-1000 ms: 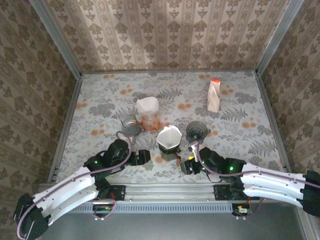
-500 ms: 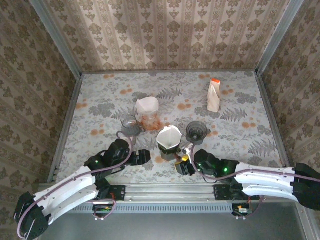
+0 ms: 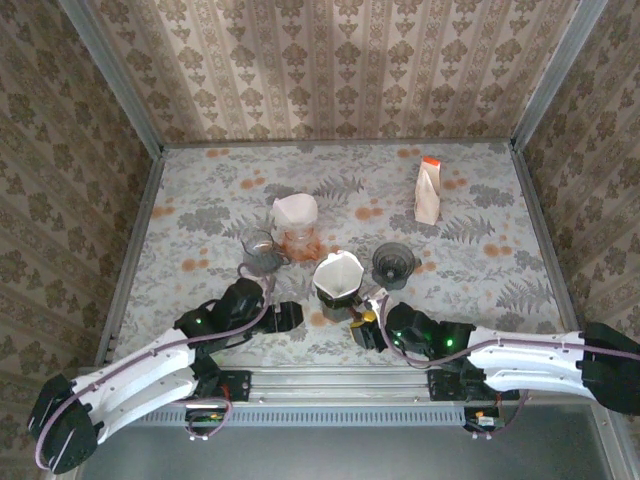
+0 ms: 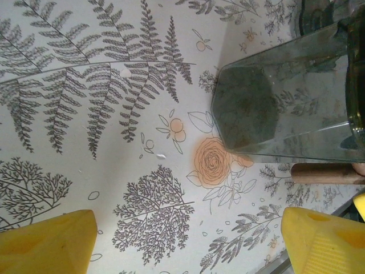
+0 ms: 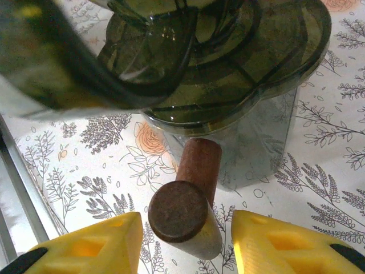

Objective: Place the coffee filter in the dripper

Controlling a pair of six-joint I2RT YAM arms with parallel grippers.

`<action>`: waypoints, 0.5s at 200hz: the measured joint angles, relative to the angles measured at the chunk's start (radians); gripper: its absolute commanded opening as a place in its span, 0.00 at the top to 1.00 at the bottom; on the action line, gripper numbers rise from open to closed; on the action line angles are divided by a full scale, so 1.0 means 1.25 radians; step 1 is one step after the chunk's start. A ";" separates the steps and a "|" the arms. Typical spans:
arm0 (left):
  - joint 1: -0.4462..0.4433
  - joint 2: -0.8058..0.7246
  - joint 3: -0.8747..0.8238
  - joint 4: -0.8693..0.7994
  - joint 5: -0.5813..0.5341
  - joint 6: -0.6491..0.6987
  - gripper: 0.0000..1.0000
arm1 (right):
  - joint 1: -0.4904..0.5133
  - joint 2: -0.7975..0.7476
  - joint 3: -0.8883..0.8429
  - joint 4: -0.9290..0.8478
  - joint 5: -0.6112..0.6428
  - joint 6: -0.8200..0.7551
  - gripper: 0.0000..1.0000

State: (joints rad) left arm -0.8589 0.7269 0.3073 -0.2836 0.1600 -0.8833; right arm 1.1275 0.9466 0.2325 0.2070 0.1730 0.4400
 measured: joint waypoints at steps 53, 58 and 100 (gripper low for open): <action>-0.014 0.005 0.004 0.000 -0.007 0.000 0.15 | 0.006 0.030 0.000 0.022 0.011 -0.009 0.66; -0.014 0.007 0.006 0.000 -0.007 0.000 0.15 | 0.006 0.030 0.000 0.023 0.012 -0.009 0.68; -0.017 0.022 0.021 0.001 -0.009 0.000 0.15 | 0.010 0.034 0.000 0.031 0.030 -0.018 0.74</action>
State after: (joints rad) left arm -0.8806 0.7540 0.3336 -0.2829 0.1486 -0.8837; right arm 1.1397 0.9890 0.2325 0.2459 0.2104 0.4171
